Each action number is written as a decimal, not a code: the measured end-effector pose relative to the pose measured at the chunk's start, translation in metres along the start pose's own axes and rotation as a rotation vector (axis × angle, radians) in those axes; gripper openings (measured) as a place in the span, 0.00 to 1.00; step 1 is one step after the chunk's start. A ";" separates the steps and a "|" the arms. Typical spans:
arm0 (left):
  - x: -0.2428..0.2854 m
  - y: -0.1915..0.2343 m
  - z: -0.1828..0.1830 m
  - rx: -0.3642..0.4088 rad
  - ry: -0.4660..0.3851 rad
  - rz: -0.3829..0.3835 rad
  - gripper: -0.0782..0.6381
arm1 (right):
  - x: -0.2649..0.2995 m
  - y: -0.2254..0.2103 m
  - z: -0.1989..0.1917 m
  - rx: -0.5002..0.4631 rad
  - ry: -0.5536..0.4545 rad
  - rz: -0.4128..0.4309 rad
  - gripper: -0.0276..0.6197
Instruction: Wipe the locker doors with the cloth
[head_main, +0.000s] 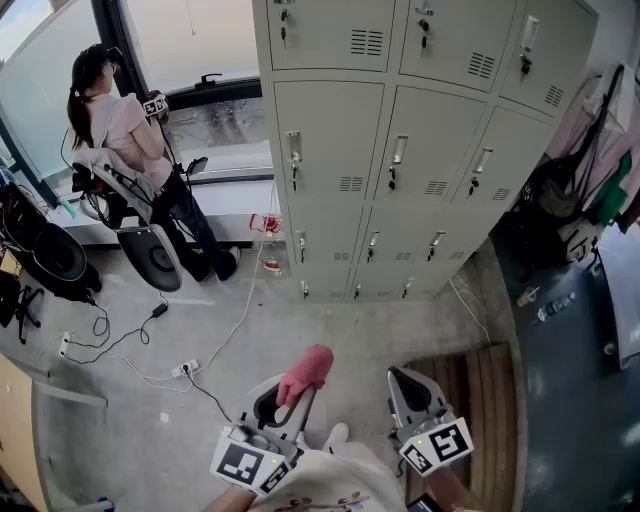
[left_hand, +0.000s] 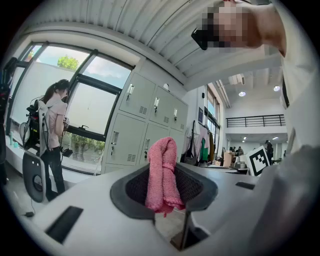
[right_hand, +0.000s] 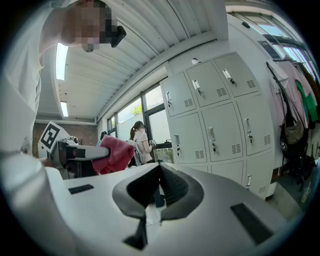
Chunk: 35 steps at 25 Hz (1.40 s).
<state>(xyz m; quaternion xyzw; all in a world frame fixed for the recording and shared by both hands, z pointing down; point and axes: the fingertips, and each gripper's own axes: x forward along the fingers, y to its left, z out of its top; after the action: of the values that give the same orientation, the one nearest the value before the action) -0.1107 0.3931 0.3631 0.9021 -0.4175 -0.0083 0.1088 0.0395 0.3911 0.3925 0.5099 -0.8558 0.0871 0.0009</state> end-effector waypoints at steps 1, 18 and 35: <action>-0.003 -0.001 0.000 -0.004 0.003 0.005 0.27 | -0.002 0.002 0.000 0.004 0.002 0.004 0.05; 0.040 0.011 -0.009 -0.074 0.008 0.080 0.27 | 0.013 -0.028 -0.009 0.048 0.036 0.103 0.05; 0.236 0.177 0.060 -0.087 -0.036 -0.018 0.27 | 0.241 -0.121 0.048 -0.054 0.002 0.034 0.05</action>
<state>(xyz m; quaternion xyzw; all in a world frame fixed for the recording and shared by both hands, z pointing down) -0.0966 0.0922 0.3583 0.8999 -0.4107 -0.0437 0.1401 0.0334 0.1175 0.3850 0.4950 -0.8664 0.0645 0.0142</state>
